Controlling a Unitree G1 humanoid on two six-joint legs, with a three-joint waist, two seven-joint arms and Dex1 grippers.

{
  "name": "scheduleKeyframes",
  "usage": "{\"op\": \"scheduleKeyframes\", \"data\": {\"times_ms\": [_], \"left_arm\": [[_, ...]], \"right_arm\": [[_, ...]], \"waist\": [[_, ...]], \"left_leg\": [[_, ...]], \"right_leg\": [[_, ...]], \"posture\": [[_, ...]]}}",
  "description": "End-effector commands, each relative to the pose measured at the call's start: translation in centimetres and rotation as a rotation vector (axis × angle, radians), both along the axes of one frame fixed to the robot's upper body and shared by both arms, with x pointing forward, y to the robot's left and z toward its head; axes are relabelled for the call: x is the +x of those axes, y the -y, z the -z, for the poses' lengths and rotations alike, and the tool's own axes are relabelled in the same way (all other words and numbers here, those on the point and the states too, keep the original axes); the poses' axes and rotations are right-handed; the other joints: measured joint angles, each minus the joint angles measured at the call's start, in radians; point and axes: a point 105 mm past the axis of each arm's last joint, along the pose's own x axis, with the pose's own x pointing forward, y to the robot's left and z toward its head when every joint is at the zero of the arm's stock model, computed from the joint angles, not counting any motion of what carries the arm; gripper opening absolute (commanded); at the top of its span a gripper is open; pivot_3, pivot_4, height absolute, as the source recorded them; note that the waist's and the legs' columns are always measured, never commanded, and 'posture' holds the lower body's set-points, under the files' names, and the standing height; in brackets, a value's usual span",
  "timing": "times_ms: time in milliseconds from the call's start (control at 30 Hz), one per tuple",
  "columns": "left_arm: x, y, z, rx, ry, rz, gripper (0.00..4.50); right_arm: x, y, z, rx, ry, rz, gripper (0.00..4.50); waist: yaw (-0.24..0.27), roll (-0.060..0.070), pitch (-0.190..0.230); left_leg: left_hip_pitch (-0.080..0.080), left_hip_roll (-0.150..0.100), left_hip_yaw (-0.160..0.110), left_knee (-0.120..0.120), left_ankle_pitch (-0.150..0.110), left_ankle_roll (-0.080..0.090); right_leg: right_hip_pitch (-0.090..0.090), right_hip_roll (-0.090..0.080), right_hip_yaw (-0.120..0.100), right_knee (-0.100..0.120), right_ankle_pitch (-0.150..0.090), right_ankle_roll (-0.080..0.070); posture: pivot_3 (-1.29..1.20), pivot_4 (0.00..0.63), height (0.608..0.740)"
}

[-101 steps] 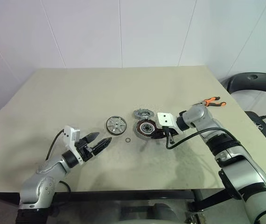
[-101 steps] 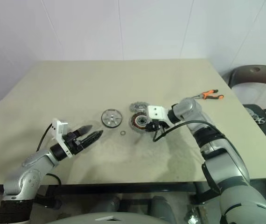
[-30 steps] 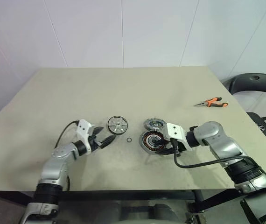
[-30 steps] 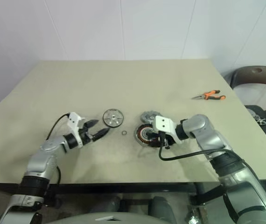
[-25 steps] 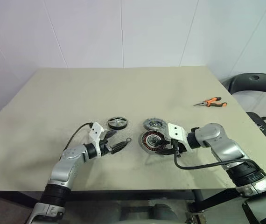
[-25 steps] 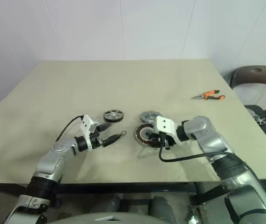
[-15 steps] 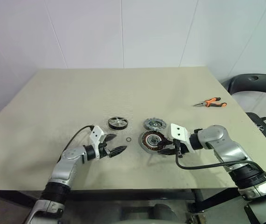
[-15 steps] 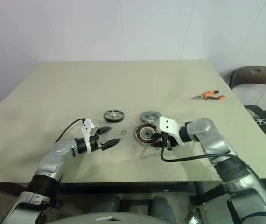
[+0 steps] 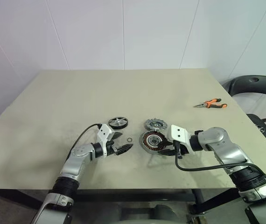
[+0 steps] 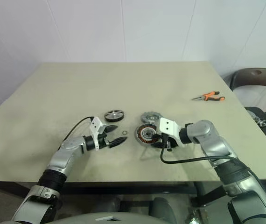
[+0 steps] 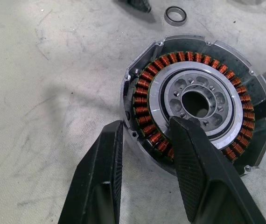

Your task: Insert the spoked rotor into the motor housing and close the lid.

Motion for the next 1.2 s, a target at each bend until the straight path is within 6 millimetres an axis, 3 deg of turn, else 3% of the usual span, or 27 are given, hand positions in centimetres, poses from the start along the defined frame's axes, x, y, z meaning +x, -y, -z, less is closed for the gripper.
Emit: {"op": "scheduleKeyframes", "data": {"times_ms": [33, 233, 433, 733, 1200], "left_arm": [[0.5, 2.6, -0.6, 0.005, 0.013, 0.028, 4.47], [1.7, 3.3, -0.1, 0.020, -0.004, -0.025, 4.47], [2.2, 0.9, 0.7, 0.043, -0.011, -0.057, 4.47], [0.8, -1.3, -0.1, 0.080, -0.008, 0.018, 4.47], [0.3, 0.4, -0.1, 0.096, 0.005, -0.004, 4.47]], "right_arm": [[0.2, -0.6, -0.3, 0.008, 0.032, -0.003, 1.64], [0.2, -0.6, -0.3, 0.008, 0.037, 0.006, 1.64], [-0.1, -0.3, -0.1, 0.004, 0.033, 0.014, 1.64], [0.0, -0.5, -0.1, 0.006, 0.038, 0.020, 1.64], [0.0, -0.2, 0.0, -0.003, 0.044, 0.019, 1.64]], "waist": [[0.000, 0.000, 0.000], [0.006, -0.001, 0.000], [0.025, -0.001, 0.001], [0.020, -0.001, 0.001], [0.027, -0.001, 0.001]], "left_leg": [[0.000, 0.000, 0.000, 0.000, 0.000, 0.000], [0.001, 0.000, -0.002, 0.000, 0.000, 0.000], [0.001, 0.000, -0.002, 0.000, 0.000, 0.000], [0.004, 0.005, -0.002, -0.004, 0.000, 0.000], [0.002, 0.009, -0.002, -0.004, -0.001, -0.002]], "right_leg": [[0.001, 0.000, 0.000, 0.000, 0.000, 0.000], [0.001, 0.000, -0.002, 0.000, 0.000, 0.001], [0.003, -0.001, -0.003, -0.002, 0.000, 0.001], [0.001, -0.002, -0.012, -0.007, 0.001, -0.001], [0.002, -0.003, -0.018, -0.012, 0.001, -0.002]], "posture": [[0.00, 0.000, 0.740], [0.00, 0.000, 0.740], [0.00, 0.000, 0.740], [0.00, 0.000, 0.740], [0.00, 0.000, 0.740]]}}
